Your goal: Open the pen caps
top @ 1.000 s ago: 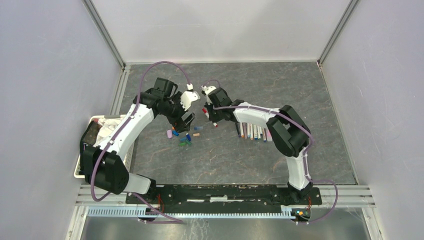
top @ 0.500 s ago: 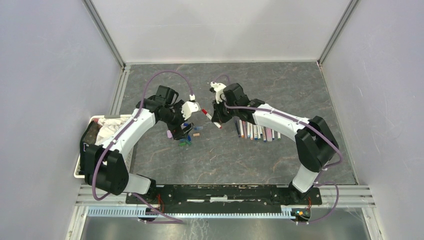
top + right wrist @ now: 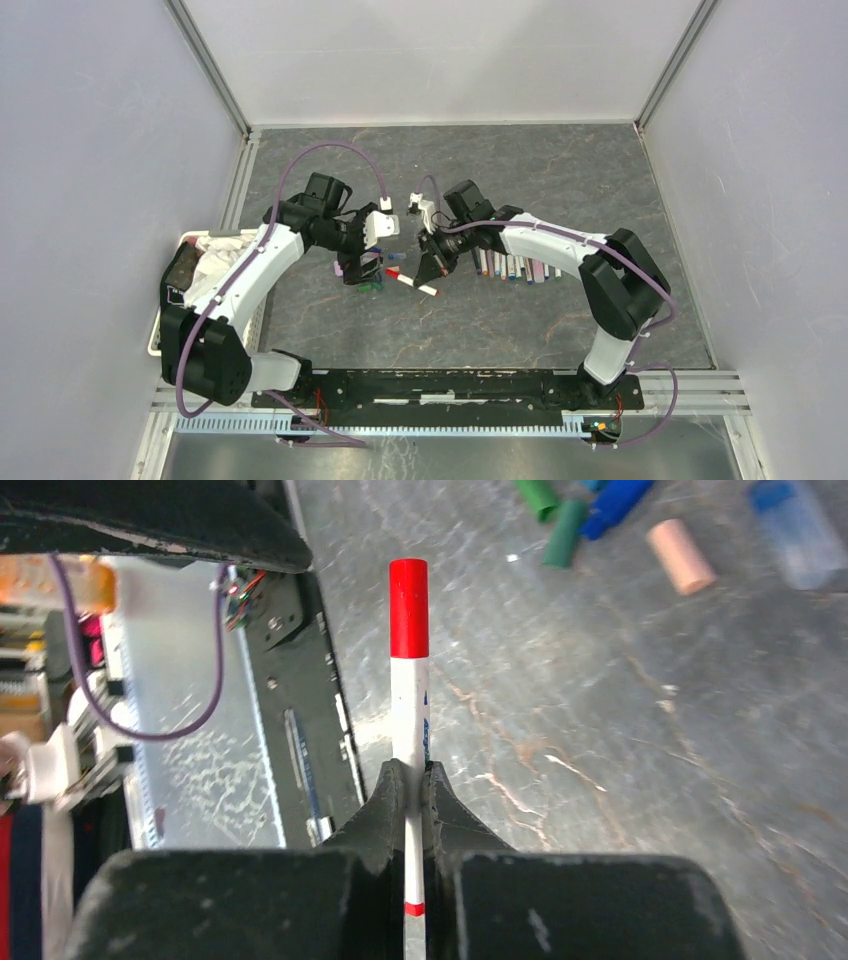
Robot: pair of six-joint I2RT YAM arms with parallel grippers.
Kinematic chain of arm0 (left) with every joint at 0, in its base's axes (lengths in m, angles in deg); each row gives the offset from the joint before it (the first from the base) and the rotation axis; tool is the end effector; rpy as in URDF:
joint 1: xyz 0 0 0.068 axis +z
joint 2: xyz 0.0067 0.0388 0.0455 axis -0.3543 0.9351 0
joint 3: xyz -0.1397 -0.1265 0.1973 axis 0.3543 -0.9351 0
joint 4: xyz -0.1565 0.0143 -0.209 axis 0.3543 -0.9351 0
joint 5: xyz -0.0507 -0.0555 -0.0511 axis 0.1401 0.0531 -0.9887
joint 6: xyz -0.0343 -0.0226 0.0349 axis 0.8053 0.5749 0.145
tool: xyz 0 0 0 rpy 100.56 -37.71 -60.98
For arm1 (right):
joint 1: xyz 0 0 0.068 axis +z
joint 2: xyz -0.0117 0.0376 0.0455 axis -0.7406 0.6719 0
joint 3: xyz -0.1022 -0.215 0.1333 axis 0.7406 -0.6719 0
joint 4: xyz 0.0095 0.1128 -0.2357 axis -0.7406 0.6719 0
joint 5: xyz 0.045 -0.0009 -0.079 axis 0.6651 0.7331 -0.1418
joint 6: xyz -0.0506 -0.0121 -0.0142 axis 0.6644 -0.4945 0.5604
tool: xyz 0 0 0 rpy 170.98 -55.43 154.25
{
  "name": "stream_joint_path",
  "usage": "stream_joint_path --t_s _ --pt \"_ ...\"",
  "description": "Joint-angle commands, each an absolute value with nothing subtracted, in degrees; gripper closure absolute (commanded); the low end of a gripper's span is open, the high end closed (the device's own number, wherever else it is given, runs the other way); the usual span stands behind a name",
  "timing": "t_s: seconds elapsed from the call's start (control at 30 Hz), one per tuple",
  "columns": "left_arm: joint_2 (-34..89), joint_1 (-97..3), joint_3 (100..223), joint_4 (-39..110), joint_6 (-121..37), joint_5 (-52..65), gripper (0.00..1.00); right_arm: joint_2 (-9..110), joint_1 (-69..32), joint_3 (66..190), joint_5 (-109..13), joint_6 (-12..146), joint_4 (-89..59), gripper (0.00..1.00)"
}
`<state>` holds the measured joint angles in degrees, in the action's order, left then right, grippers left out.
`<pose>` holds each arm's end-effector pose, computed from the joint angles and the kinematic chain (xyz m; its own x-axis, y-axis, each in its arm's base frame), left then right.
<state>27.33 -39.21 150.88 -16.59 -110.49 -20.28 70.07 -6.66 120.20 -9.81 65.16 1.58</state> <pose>0.2321 -0.0989 0.2741 -0.0606 0.7412 -0.6685 0.9861 0.1483 0.0750 0.2621 0.2627 0.2158 -0.6909 -0.4610 -0.5569 -0.7112 0.2950 0.6381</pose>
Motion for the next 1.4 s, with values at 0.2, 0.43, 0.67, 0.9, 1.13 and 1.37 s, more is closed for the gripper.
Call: stream_joint_path --t_s 0.2,0.43,0.67,0.9,1.13,1.37 --pt "26.8 -39.8 150.1 -26.8 -123.6 -28.9 0.01 73.4 -4.9 124.0 3.2 67.3 0.4 1.0" --pt "26.8 -40.5 149.7 -27.3 -124.0 -29.0 0.17 74.8 -4.9 127.0 3.6 67.1 1.2 1.0" --pt "27.6 -41.4 150.1 -28.1 -124.5 -29.2 0.55 76.3 -4.8 129.1 3.6 66.9 1.4 1.0" --pt "29.3 -42.4 151.5 -30.0 -124.9 -28.5 0.97 77.7 -4.8 129.3 3.0 62.7 -2.2 0.73" --pt "29.3 -42.5 152.8 -30.1 -124.4 -28.1 0.98 80.1 -4.4 127.9 5.4 60.7 -5.4 0.54" --pt "29.3 -42.6 154.2 -29.5 -122.9 -28.6 0.98 83.7 -3.8 130.7 9.0 58.8 -7.5 0.61"
